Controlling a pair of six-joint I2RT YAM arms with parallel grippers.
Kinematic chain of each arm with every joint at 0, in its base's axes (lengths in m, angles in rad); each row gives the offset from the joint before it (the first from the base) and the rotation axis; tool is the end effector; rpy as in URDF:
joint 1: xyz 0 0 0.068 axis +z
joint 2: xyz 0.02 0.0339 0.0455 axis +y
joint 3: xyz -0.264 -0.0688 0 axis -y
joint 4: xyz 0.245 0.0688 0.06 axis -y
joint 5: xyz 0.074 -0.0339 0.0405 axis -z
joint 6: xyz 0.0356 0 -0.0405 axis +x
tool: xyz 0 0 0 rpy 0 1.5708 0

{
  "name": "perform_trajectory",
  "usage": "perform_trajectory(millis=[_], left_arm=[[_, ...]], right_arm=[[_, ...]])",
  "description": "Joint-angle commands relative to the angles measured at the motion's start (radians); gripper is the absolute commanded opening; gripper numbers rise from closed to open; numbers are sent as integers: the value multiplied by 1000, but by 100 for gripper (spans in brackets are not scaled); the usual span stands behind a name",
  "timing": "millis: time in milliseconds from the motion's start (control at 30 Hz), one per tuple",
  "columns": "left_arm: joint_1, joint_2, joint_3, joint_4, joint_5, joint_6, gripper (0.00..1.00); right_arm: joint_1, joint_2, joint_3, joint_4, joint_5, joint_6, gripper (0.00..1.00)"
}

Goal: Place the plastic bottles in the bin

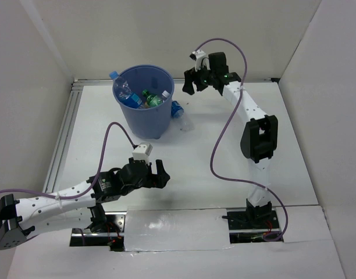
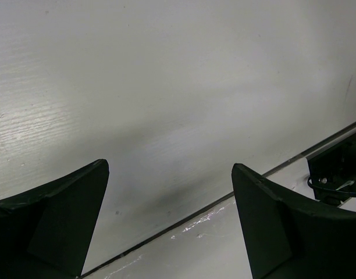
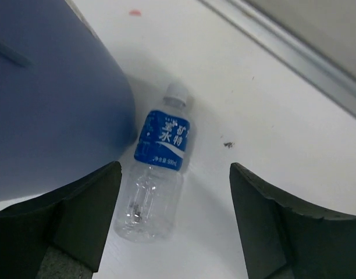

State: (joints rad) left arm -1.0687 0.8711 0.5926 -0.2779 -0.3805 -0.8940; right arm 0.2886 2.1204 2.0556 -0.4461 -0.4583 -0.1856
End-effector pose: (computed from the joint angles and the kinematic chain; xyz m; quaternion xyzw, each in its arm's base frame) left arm 0.1044 -0.1628 0.2493 -0.0166 0.8631 -0.3046 0.4025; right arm 0.4736 0.1570 0.3308 -0.3090 0.7898 0.2211 0.4815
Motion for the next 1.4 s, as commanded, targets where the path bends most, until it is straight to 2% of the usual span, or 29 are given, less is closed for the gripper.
perform_trajectory(millis=[0,167,533,767,900,933,1033,1100,1233,1367], left_arm=[[-5,8,26,9,-23,-12,100],[-5,-13,26,-9,-34,-34,100],[-5,-14,26,-53,-34,-72,100],[-5,-4,16,-53,-43,-82,100],[-5,-4,16,-53,-43,-72,100],[-5,-4,16,-53,-43,-72,100],[-5,-4,16,-53,-52,-72,100],[-5,5,27,-43,-52,-63,100],[-5,5,27,-30,-52,-63,100],[-5,5,18,-10,-41,-45,100]], right_arm=[[17,42,-11,-42,-29,-34,82],[17,118,-31,-60,-29,-54,89],[81,174,-116,-69,-89,-64,91],[113,165,-242,-13,59,-32,91],[113,129,-301,0,86,-14,73],[113,119,-316,0,76,-14,60],[77,58,-325,-11,43,-14,39],[34,-37,-325,-22,33,-14,19],[3,-132,-302,-10,33,-5,18],[-12,-201,-185,12,52,-5,18]])
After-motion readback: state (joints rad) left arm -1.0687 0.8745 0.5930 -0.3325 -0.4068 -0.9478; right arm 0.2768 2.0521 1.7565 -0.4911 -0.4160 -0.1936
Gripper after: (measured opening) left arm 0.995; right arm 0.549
